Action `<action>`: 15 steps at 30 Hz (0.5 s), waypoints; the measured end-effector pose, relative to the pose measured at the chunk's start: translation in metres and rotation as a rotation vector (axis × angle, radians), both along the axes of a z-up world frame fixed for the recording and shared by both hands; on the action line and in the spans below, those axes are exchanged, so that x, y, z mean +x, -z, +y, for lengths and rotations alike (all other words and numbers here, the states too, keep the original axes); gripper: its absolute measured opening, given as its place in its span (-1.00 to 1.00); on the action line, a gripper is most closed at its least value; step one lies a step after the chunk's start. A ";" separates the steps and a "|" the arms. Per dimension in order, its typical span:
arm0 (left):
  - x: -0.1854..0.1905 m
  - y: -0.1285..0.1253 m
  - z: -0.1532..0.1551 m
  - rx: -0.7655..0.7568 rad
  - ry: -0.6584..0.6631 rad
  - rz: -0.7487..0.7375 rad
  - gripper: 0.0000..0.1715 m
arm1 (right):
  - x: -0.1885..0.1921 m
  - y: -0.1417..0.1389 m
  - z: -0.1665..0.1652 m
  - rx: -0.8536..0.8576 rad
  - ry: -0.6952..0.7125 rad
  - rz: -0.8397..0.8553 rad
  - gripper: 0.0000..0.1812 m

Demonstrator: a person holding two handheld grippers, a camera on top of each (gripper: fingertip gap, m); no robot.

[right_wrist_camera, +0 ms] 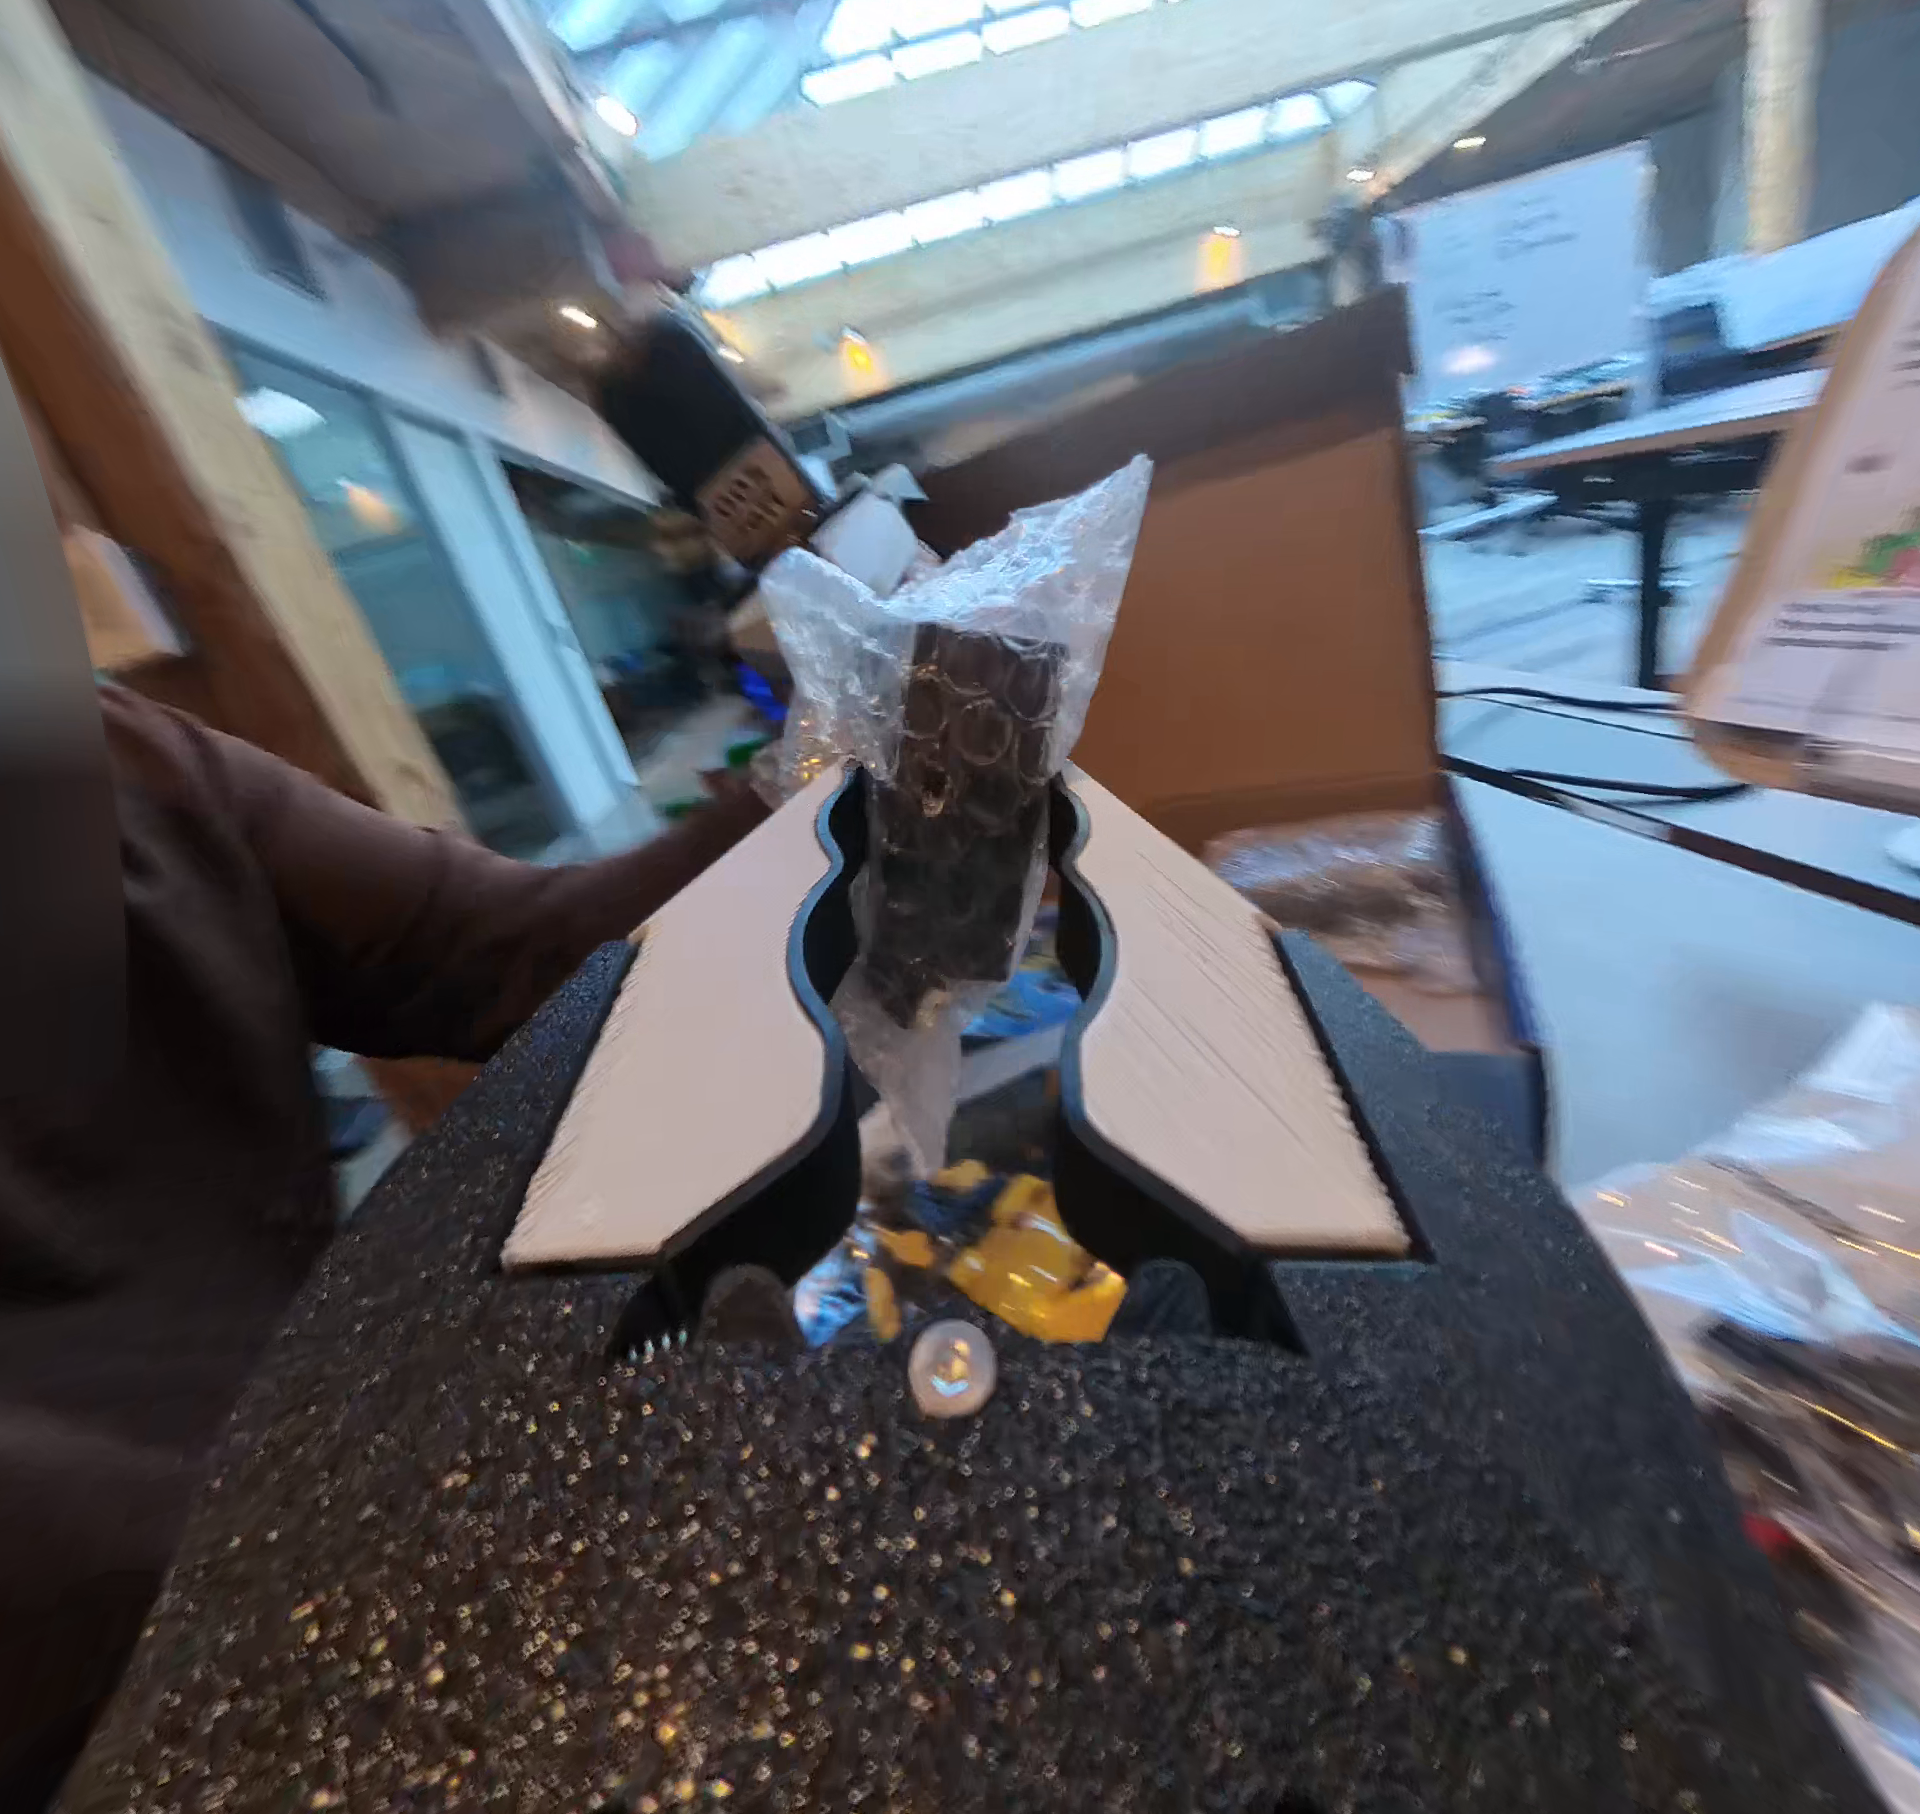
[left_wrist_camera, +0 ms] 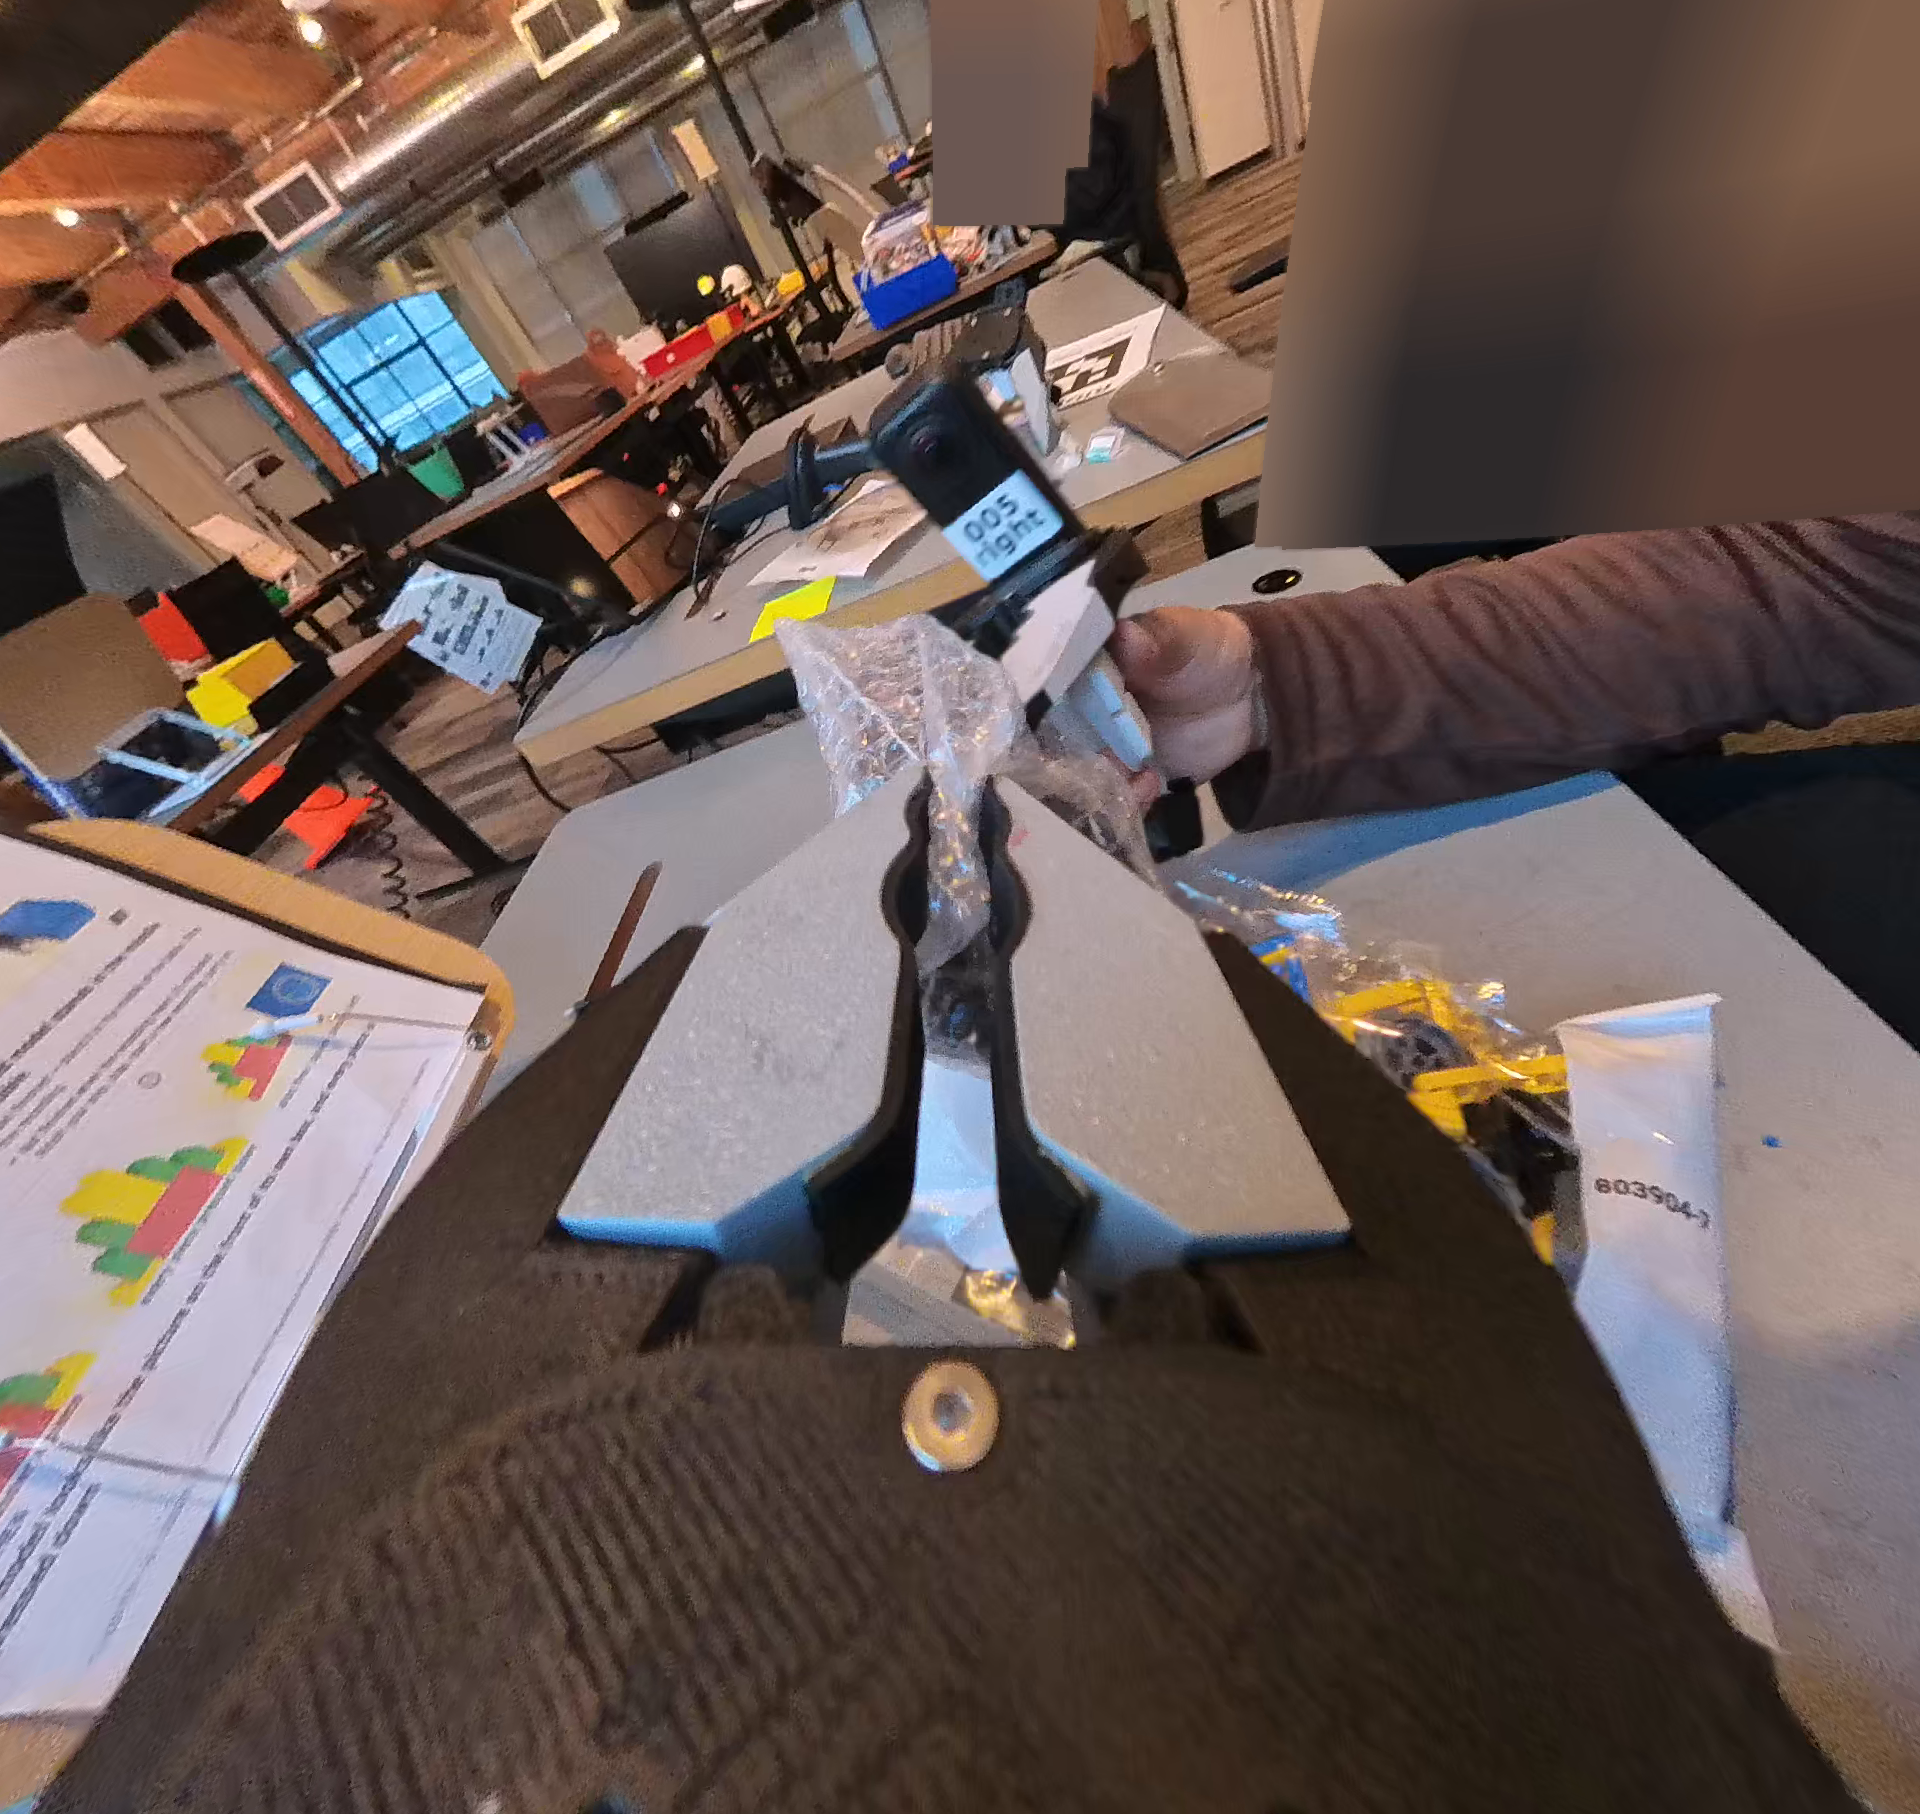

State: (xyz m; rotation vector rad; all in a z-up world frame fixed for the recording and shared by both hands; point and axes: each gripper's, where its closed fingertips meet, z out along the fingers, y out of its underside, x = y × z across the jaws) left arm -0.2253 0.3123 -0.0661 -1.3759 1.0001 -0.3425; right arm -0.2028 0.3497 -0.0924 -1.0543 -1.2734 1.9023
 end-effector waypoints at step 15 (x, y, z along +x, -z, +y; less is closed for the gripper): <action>-0.069 0.020 0.058 -0.359 -0.418 -0.258 -0.80 | 0.017 -0.007 0.080 -0.184 0.305 0.063 -0.70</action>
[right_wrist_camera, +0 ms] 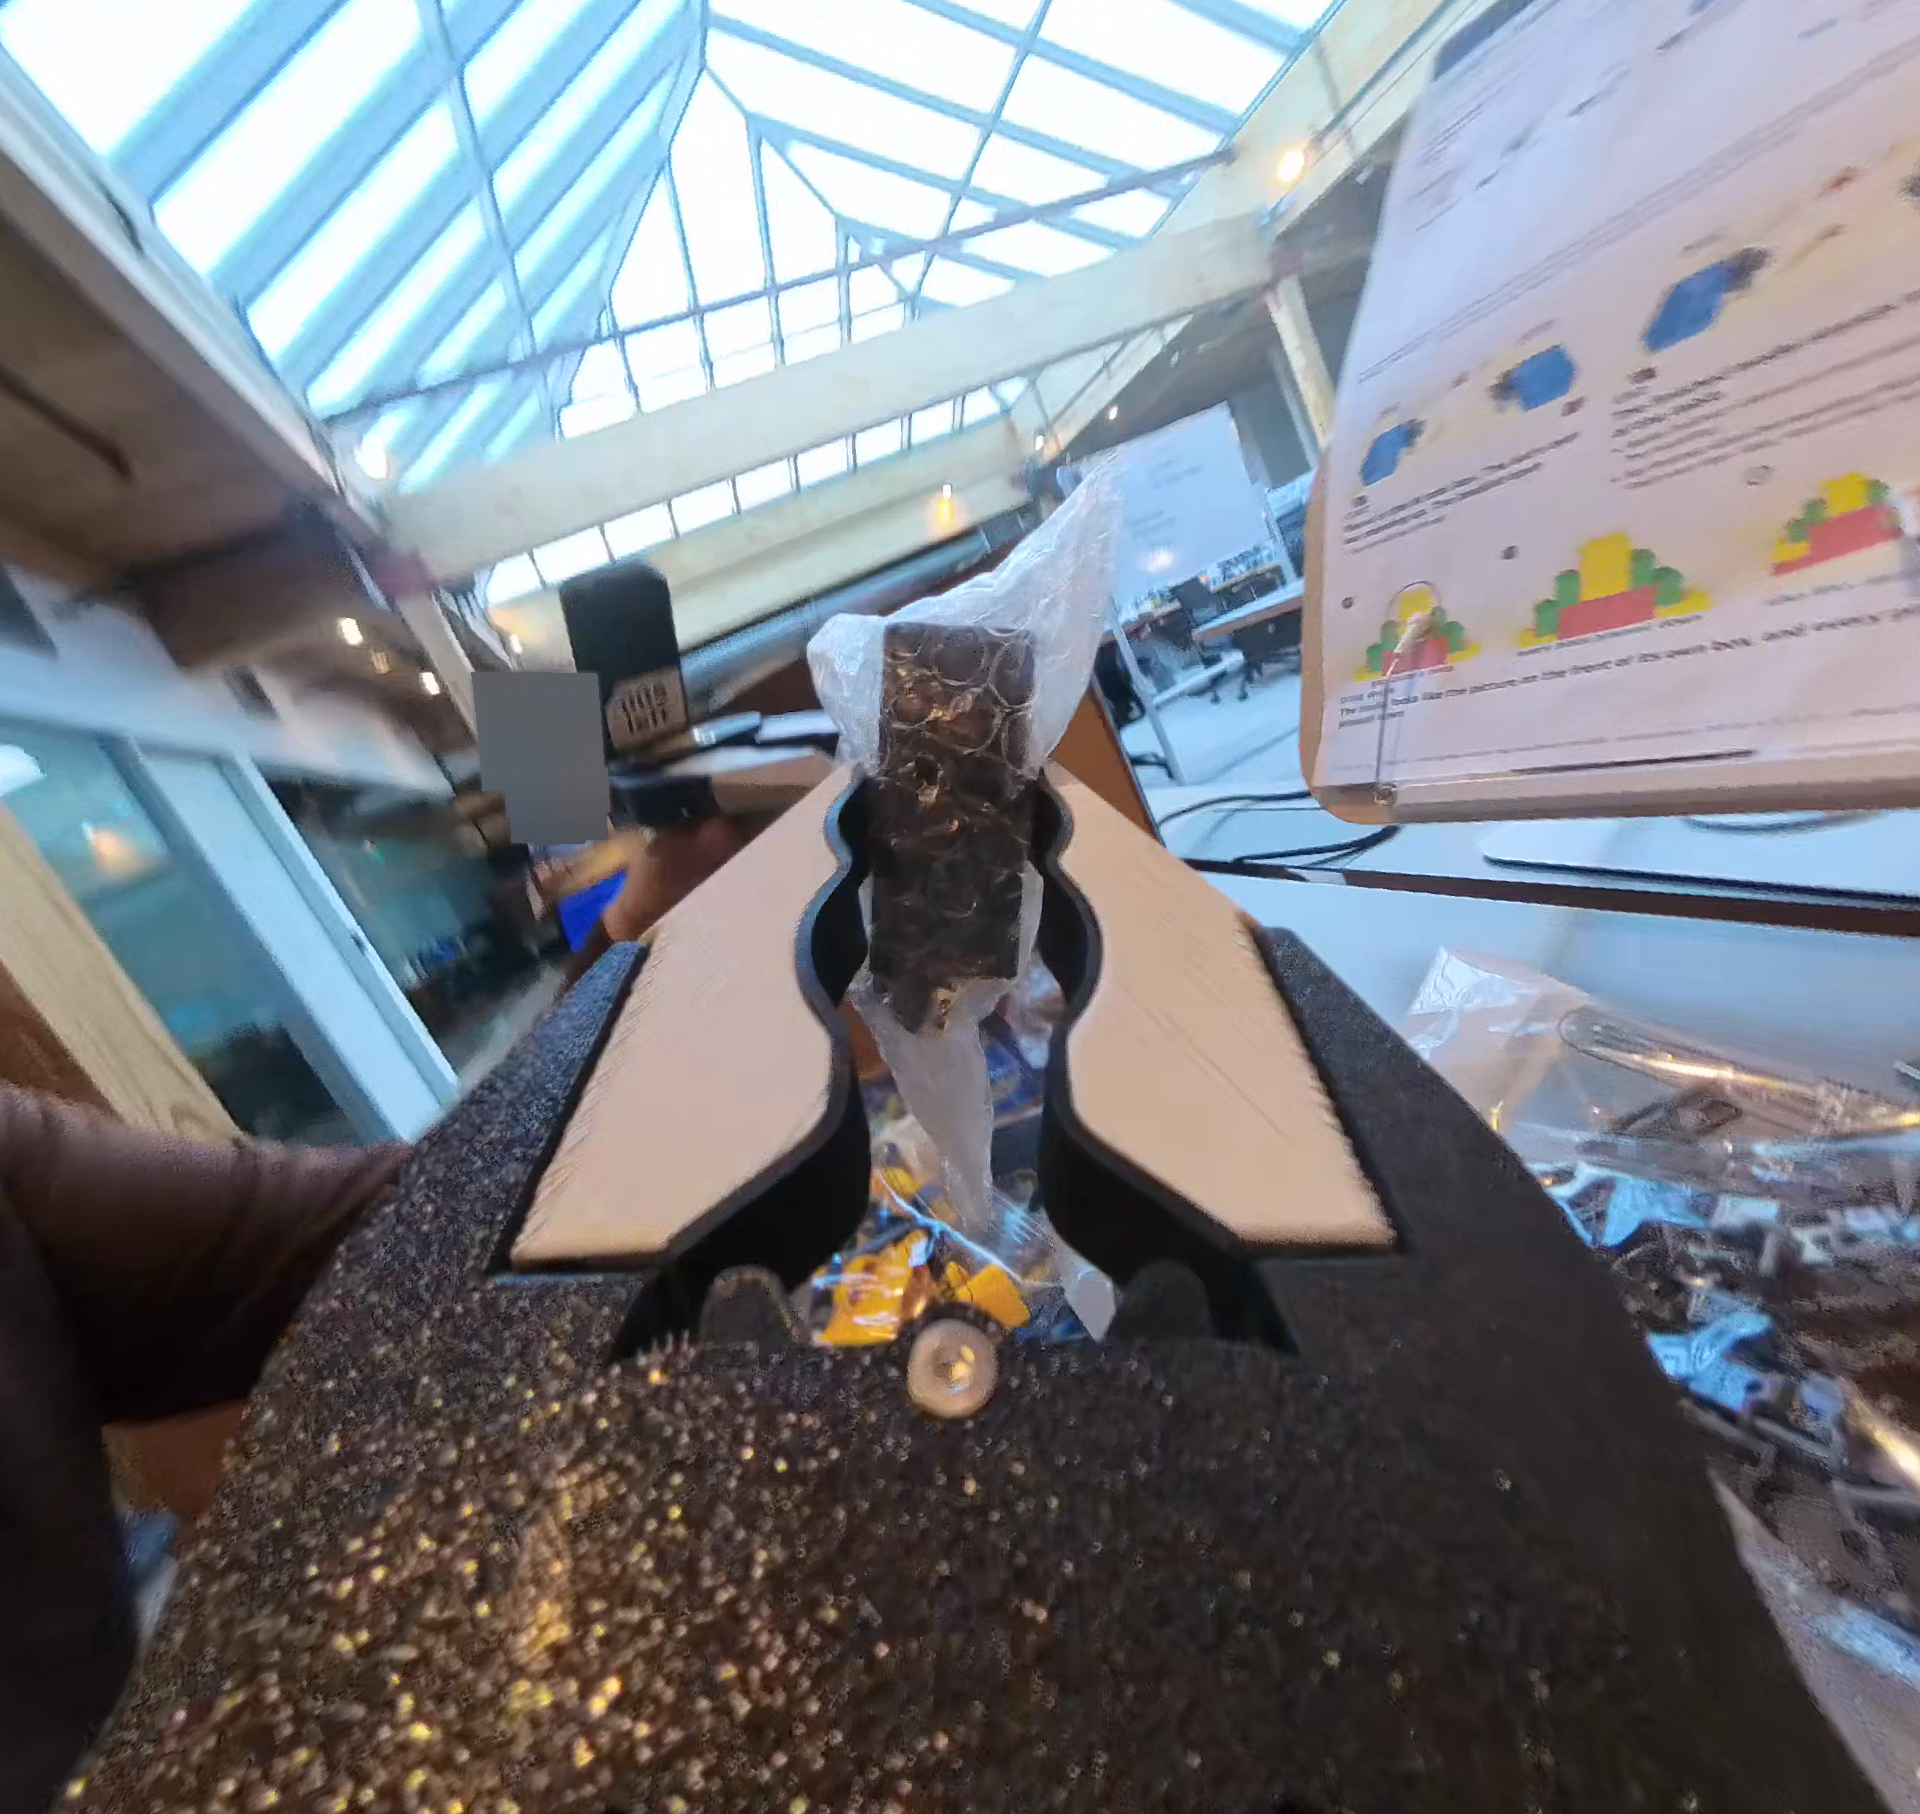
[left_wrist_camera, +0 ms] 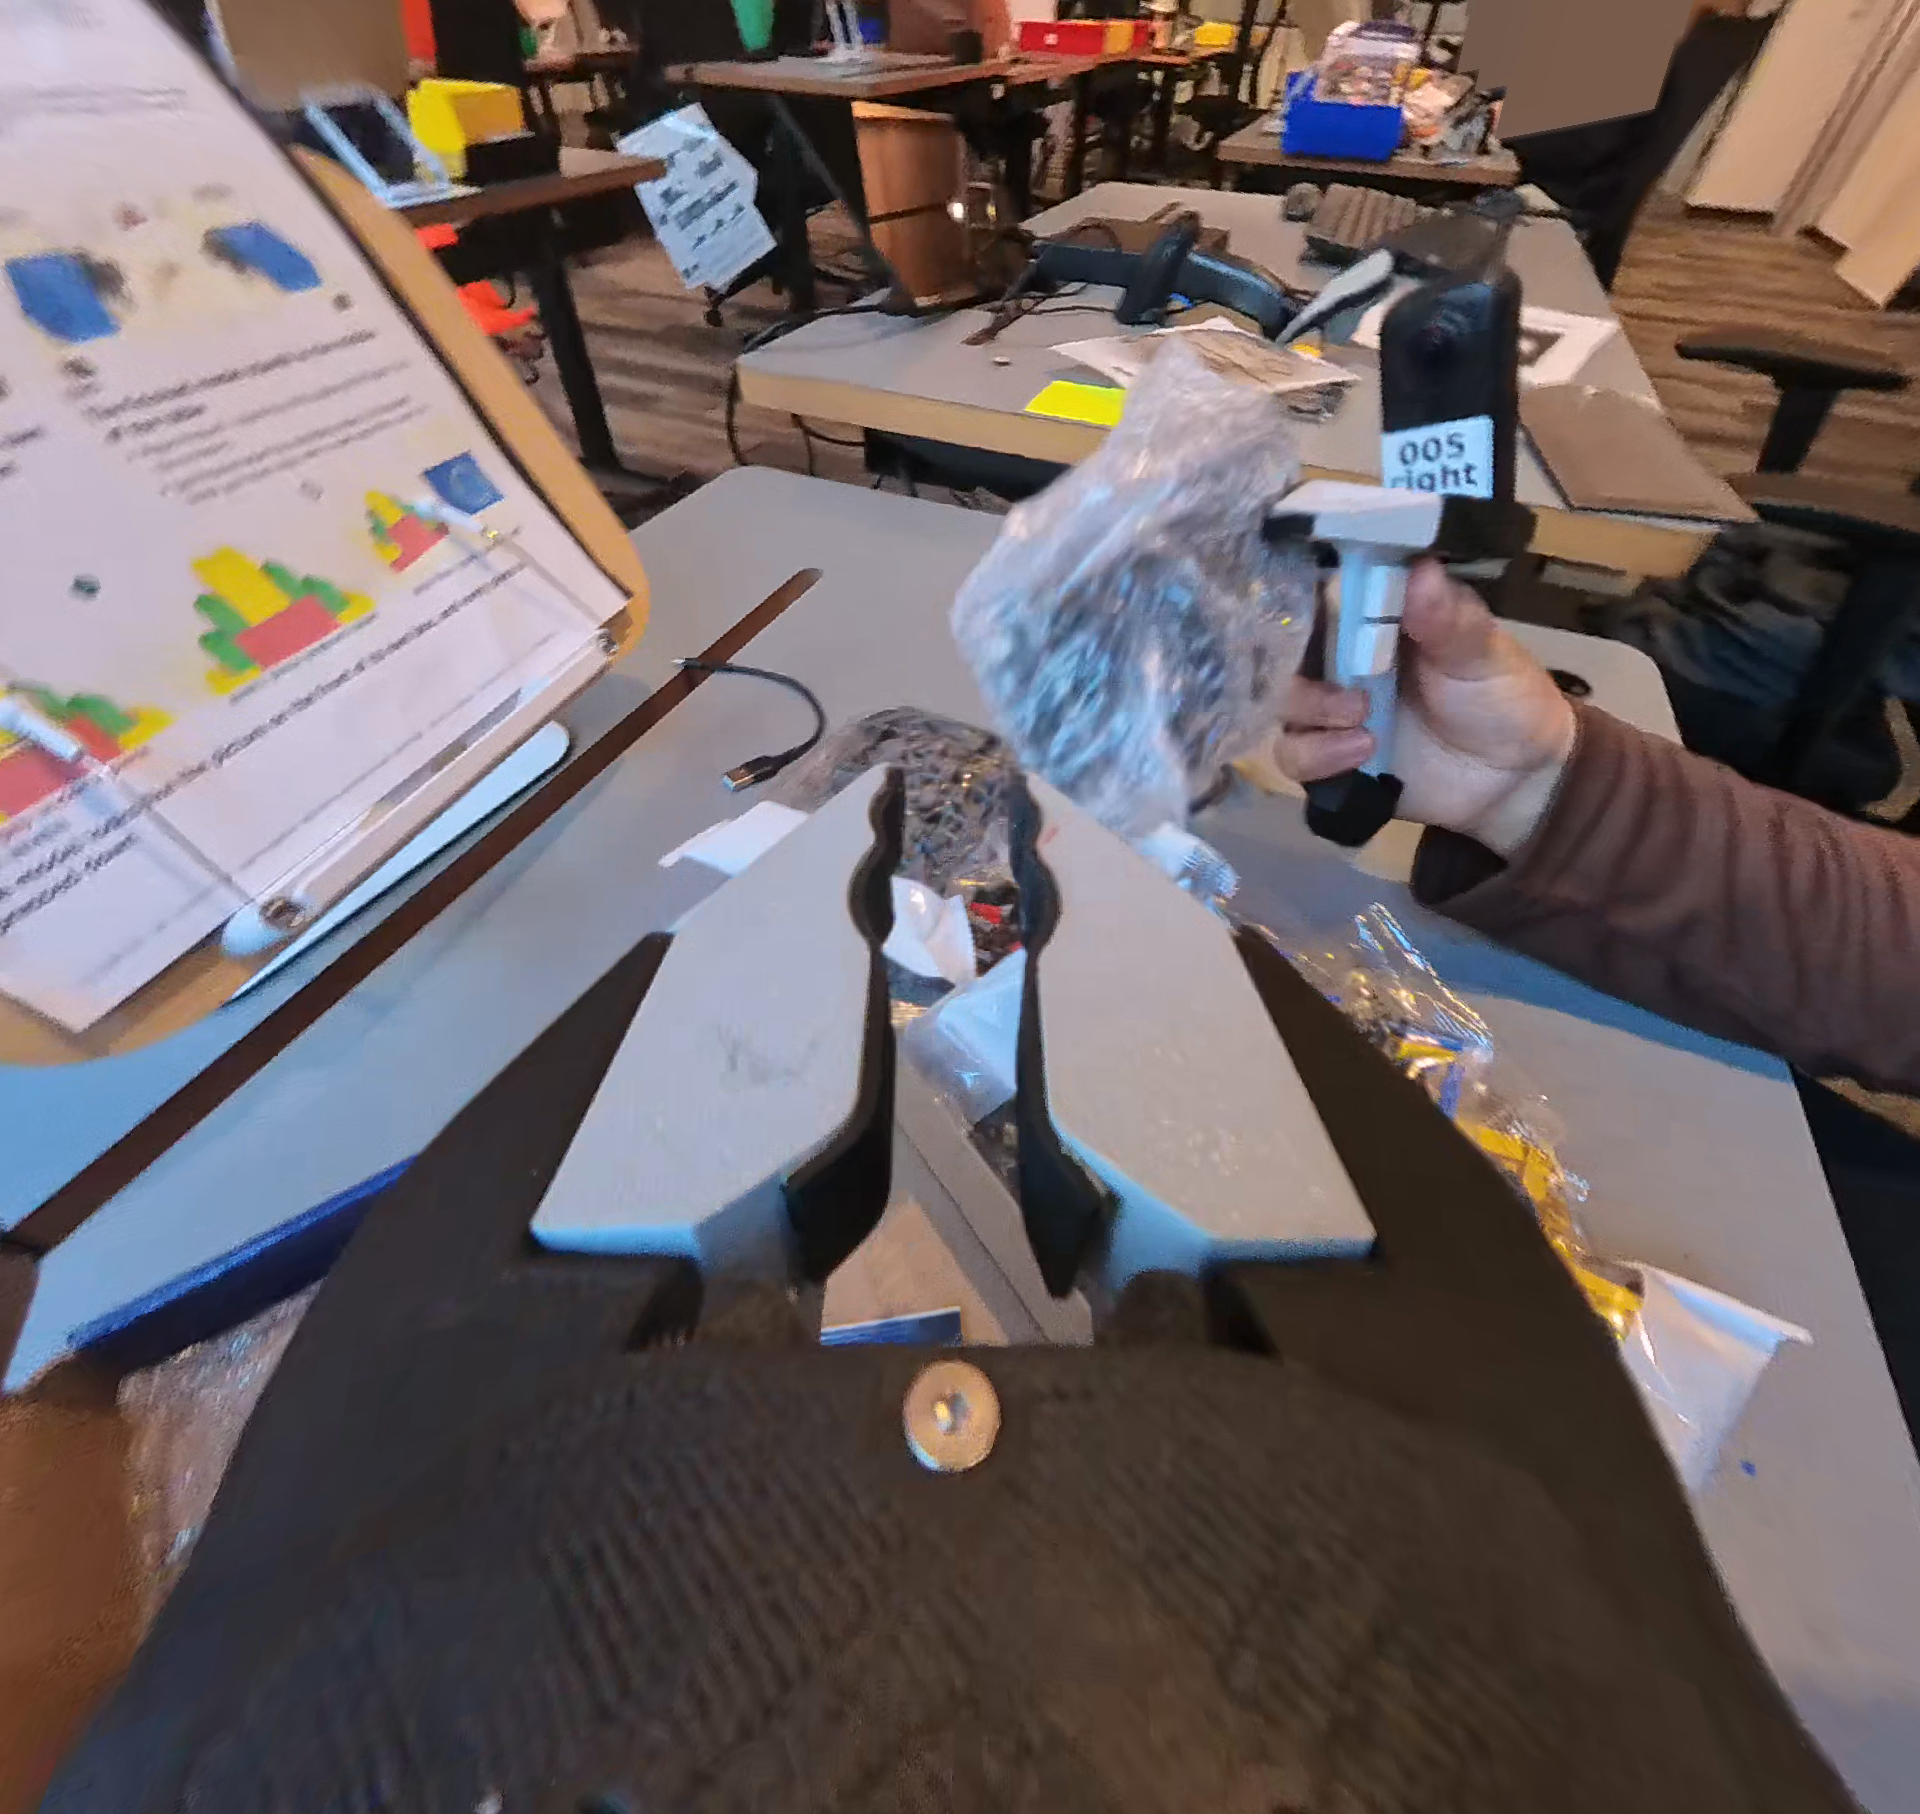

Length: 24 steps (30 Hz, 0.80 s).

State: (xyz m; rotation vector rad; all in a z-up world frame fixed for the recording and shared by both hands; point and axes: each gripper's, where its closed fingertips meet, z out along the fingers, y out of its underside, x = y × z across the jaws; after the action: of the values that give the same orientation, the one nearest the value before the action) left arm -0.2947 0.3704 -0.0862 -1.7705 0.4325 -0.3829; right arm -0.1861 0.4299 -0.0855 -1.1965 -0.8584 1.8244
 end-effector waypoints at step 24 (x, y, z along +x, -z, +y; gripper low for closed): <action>-0.010 -0.004 0.000 -0.001 -0.048 -0.009 -0.88 | 0.052 -0.002 0.065 -0.308 -0.009 0.184 -0.71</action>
State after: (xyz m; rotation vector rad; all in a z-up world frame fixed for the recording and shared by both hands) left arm -0.3046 0.3705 -0.0818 -1.7763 0.3828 -0.3567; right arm -0.1341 0.4953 -0.0835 -1.1859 -0.4910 2.0903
